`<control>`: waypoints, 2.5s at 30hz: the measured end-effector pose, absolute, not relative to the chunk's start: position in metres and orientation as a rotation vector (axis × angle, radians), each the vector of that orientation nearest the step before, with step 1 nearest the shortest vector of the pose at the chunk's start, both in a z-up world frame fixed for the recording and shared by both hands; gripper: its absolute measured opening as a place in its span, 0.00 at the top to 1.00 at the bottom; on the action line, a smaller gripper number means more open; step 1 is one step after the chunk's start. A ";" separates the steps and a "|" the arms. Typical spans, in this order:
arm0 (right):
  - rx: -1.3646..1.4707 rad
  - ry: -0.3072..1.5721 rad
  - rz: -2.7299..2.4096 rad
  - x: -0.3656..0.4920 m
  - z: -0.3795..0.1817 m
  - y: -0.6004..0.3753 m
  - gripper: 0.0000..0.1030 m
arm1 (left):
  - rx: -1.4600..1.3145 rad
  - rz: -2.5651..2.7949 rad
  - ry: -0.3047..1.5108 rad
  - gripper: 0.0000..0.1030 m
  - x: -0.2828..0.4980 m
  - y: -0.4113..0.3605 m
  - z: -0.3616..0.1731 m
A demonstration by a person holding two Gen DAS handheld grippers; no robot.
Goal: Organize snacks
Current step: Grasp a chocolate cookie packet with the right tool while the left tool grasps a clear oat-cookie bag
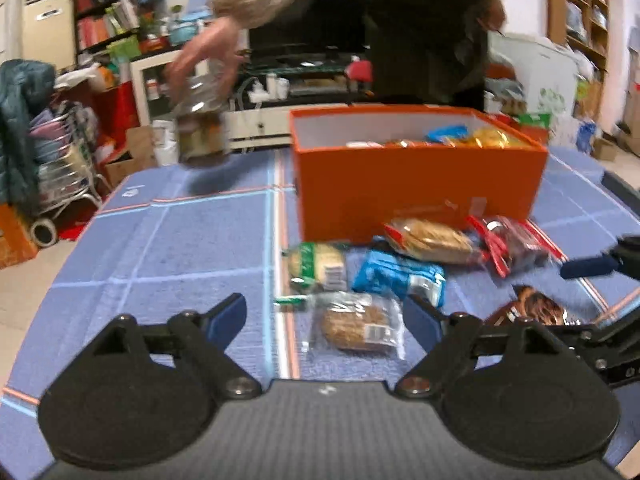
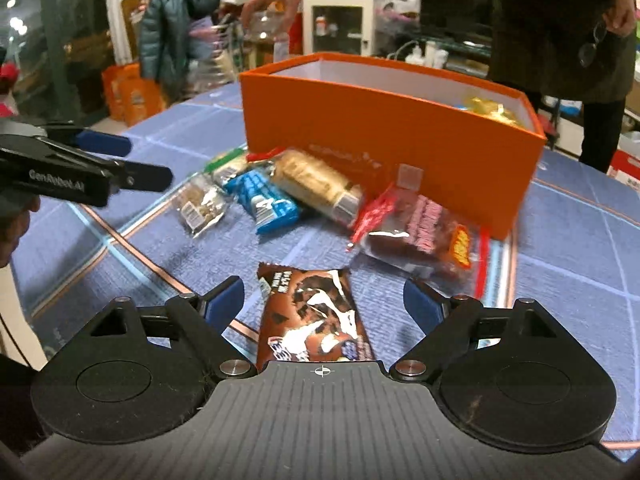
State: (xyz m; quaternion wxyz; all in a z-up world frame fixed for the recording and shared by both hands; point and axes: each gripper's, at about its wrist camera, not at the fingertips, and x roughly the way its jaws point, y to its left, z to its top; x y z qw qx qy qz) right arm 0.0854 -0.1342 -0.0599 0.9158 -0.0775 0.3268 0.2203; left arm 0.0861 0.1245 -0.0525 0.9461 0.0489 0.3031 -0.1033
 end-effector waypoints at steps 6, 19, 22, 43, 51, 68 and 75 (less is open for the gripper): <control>-0.166 0.704 0.472 0.091 -0.068 -0.126 0.20 | 0.133 -0.262 0.638 0.16 0.094 0.110 -0.058; -0.161 0.754 0.466 0.101 -0.082 -0.129 0.15 | 0.079 -0.239 0.681 0.15 0.110 0.110 -0.066; -0.179 0.747 0.469 0.098 -0.083 -0.127 0.13 | 0.080 -0.245 0.682 0.15 0.110 0.109 -0.067; -0.185 0.747 0.471 0.097 -0.085 -0.126 0.10 | 0.068 -0.223 0.738 0.14 0.134 0.104 -0.092; -0.184 0.749 0.468 0.098 -0.086 -0.125 0.10 | 0.063 -0.195 0.739 0.18 0.137 0.103 -0.092; -0.195 0.789 0.428 0.101 -0.073 -0.119 0.62 | 0.042 -0.222 0.752 0.36 0.131 0.099 -0.086; -0.239 0.763 0.406 0.095 -0.069 -0.121 0.62 | 0.025 -0.223 0.757 0.42 0.129 0.103 -0.081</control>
